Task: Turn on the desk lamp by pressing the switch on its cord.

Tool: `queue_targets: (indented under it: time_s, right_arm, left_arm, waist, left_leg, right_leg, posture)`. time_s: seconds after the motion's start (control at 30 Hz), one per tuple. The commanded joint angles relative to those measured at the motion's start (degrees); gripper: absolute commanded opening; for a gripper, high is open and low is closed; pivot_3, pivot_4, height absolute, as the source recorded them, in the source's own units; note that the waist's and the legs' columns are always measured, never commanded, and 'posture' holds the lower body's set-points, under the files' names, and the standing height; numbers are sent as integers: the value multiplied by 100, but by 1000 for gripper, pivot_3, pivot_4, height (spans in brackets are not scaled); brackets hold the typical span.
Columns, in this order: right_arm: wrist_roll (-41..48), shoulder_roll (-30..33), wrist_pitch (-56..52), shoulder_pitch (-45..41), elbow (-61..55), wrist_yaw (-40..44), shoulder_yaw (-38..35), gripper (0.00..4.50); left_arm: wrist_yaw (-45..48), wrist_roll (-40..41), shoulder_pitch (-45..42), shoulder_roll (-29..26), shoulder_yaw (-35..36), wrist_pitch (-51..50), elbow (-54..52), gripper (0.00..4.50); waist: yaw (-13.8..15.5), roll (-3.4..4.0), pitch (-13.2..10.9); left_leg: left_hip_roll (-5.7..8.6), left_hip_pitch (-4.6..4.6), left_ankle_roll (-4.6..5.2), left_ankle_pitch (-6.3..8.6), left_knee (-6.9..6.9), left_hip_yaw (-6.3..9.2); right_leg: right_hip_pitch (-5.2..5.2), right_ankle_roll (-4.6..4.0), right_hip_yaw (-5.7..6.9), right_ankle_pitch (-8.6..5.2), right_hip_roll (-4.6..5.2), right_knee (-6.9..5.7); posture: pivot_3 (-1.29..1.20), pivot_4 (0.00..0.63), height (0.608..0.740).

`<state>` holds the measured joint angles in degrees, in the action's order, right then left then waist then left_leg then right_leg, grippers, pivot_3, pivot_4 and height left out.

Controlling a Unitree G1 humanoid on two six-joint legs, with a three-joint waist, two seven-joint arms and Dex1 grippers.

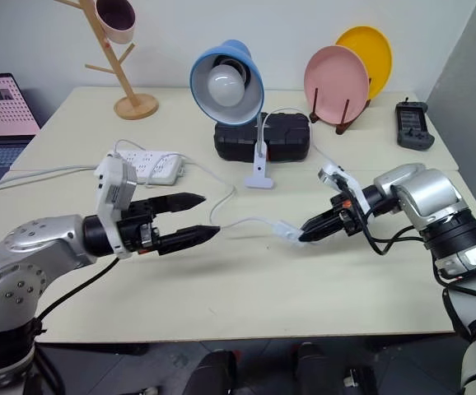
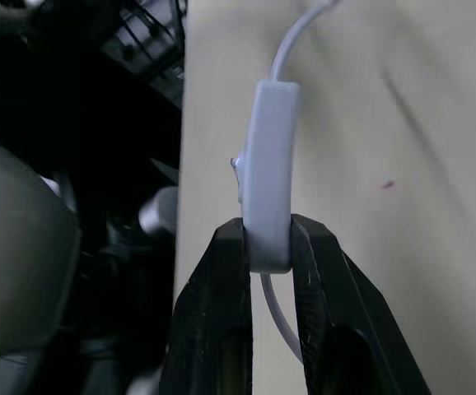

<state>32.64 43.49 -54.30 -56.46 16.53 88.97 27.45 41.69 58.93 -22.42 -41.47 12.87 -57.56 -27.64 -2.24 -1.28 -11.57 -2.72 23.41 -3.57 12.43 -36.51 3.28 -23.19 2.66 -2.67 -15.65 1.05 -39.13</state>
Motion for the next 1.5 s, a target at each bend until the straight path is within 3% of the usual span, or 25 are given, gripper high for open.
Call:
queue_targets:
  time_s: [0.03, 0.2, 0.33, 0.4, 0.5, 0.67, 0.93, 1.33, 1.5]
  right_arm:
    - [450, -167, -956, -339, 21, -40, -617, 310]
    - [910, -451, -2046, -267, -139, -689, -1368, 310]
    - [864, -556, -2170, -191, -53, -990, -1584, 310]
    - [913, -579, -2252, -200, -81, -1038, -1660, 310]
    - [1298, -643, -2752, -286, -420, -1100, -1885, 310]
    - [1676, -614, -3229, -259, -792, -1218, -2059, 310]
    - [1858, -606, -3339, -161, -1000, -1464, -2117, 310]
    - [1933, -580, -3263, -108, -985, -1601, -2116, 310]
    - [1969, -577, -3256, -76, -1027, -1636, -2109, 310]
  left_arm:
    - [-752, 1430, 132, 239, 261, -446, -221, 4500]
    - [-2682, 3594, 1419, 1020, 70, 231, -711, 4500]
    - [-3476, 4274, 1803, 1137, -16, 745, -934, 4500]
    - [-3547, 4180, 1930, 1180, -114, 877, -938, 4500]
    - [-3712, 4078, 1916, 1784, -435, 1311, -571, 4500]
    - [-3742, 3963, 1811, 2315, -763, 1578, -347, 4500]
    - [-3534, 3797, 1693, 2484, -948, 1666, -220, 4500]
    - [-3380, 3921, 1515, 2195, -1008, 1466, -211, 2278]
    - [-3389, 3995, 1419, 2178, -1054, 1449, -226, 2180]
  waist:
    - [-13, 0, 0]
    - [-12, 0, 2]
    - [62, 0, 2]
    - [76, 1, 2]
    - [73, 2, 3]
    - [67, -6, 9]
    - [61, -6, 9]
    - [58, -6, 9]
    - [59, -6, 9]
  left_leg:
    - [0, 1, 0, 0, 0, 0]
    - [1, 3, -1, 1, 0, -4]
    - [1, 22, -2, 2, -22, 14]
    - [3, 21, -2, 2, -29, 15]
    - [10, 22, -2, 2, -41, 0]
    - [10, 26, -2, 2, -40, 2]
    - [9, 33, -1, 2, -41, 4]
    - [9, 35, -1, 2, -40, 4]
    - [9, 36, -1, 2, -38, 4]
  right_leg:
    - [-1, 0, -1, 0, 0, 0]
    - [0, 0, -6, 1, 11, 6]
    - [-6, -1, 10, 2, 9, 0]
    - [0, -1, 12, 2, 6, -1]
    - [4, 9, -5, 10, 6, 7]
    - [2, 9, -3, 11, 5, 9]
    - [-2, 9, -2, 10, 4, 13]
    - [-4, 10, -2, 9, 3, 15]
    - [-4, 10, -1, 9, 3, 17]
  posture:
    - [0, 150, 740]
    - [0, 150, 740]
    - [0, 150, 740]
    - [0, 150, 740]
    - [0, 150, 740]
    - [0, 150, 740]
    - [0, 150, 740]
    - [0, 150, 740]
    - [0, 150, 740]
